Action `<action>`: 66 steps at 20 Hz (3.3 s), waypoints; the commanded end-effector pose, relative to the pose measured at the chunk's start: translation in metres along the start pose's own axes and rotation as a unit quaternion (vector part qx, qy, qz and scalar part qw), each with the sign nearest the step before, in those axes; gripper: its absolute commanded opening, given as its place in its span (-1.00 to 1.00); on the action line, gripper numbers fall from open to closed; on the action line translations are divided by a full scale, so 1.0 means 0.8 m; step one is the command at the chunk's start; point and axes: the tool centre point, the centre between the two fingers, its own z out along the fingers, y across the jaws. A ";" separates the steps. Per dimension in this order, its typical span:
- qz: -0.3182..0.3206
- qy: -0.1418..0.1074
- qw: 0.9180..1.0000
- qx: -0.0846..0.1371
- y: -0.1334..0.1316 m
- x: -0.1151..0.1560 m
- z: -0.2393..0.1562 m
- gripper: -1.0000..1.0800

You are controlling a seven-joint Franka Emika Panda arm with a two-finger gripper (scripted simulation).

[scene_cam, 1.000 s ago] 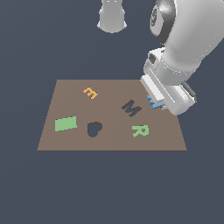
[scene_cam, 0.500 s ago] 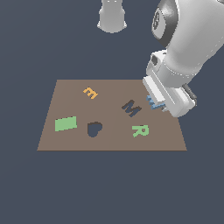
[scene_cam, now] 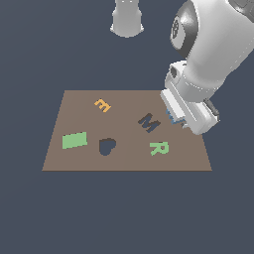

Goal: Insert a designated object into the corresponding slot on a board.

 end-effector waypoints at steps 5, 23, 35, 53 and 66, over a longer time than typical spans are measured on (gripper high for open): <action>0.000 0.000 1.000 0.000 0.001 0.000 0.011 -1.00; -0.005 0.000 1.000 0.000 0.001 0.003 0.006 -1.00; -0.068 0.000 0.998 0.000 0.010 0.042 0.003 -1.00; -0.192 0.000 0.981 -0.001 0.007 0.121 -0.003 -1.00; -0.198 0.000 0.980 -0.002 0.006 0.125 0.010 -1.00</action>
